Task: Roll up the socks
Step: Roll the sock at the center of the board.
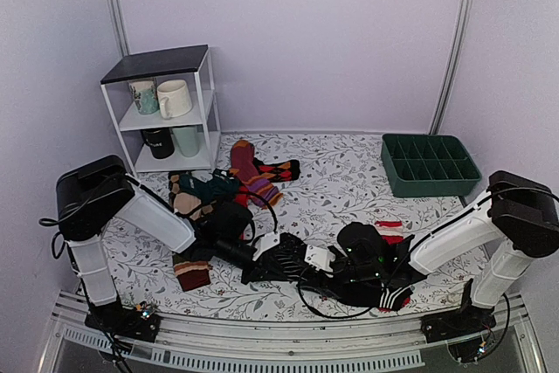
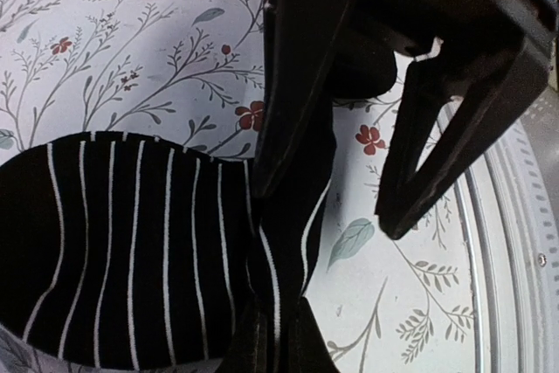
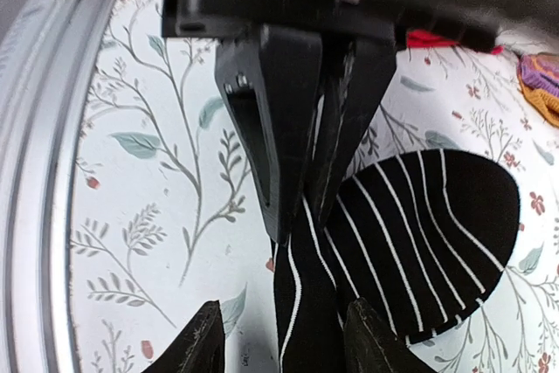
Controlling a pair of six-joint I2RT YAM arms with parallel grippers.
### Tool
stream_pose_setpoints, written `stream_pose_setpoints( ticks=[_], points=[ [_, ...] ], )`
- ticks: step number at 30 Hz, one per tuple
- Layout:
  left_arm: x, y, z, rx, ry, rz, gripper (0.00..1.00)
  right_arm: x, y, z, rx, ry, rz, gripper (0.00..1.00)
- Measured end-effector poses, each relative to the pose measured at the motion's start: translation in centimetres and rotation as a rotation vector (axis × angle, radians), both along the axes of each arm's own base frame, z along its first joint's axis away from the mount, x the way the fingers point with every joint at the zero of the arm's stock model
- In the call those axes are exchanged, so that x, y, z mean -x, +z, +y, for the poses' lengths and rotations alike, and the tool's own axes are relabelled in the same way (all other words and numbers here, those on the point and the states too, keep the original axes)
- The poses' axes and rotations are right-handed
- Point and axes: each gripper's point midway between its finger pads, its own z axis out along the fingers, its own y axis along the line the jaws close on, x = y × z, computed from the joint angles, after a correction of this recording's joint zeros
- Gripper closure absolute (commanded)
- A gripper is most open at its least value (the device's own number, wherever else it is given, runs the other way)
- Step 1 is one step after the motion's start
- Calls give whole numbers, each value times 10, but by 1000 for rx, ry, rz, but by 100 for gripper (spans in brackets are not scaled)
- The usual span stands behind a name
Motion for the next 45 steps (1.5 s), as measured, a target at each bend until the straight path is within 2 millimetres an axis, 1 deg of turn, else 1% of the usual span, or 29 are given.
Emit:
stream_pose_setpoints(
  ticks=[3,9,11,13,15,17,19,22,24,27,30,34,37,39,43,45],
  points=[
    [0,0,0,1,-1,2,100,-4,-11,-1,39,-20,-25,53],
    [0,0,0,3,-4,5,100,-14,-12,-1,56,-60,-61,61],
    [0,0,0,3,-4,6,100,-15,-12,-1,59,-65,-64,68],
    [0,0,0,4,-6,8,100,-16,-15,0,67,-65,-61,83],
    [1,0,0,5,-7,11,100,-16,-20,2,80,-66,-47,94],
    [1,0,0,5,-8,13,100,-15,-23,3,88,-67,-36,100],
    [1,0,1,5,-8,15,99,-15,-22,4,86,-72,-23,100],
    [-1,-1,1,3,4,22,80,-14,-23,6,85,-82,11,100],
    [-3,-1,3,1,25,16,72,-13,-23,5,78,-90,41,100],
    [-7,2,11,-10,72,-28,71,-11,-24,5,65,-106,108,100],
    [-10,4,24,-43,132,-110,71,-11,-25,6,58,-133,202,100],
    [-2,16,35,-51,153,-245,72,-12,-26,7,60,-161,326,100],
    [5,29,37,-29,141,-330,74,-15,-28,7,62,-177,437,100],
    [8,33,36,-25,137,-373,74,-15,-30,9,67,-174,516,100],
    [16,33,34,-34,115,-428,71,-16,-31,14,70,-165,646,99],
    [16,32,32,-37,112,-451,70,-16,-31,15,71,-163,702,99]
  ],
)
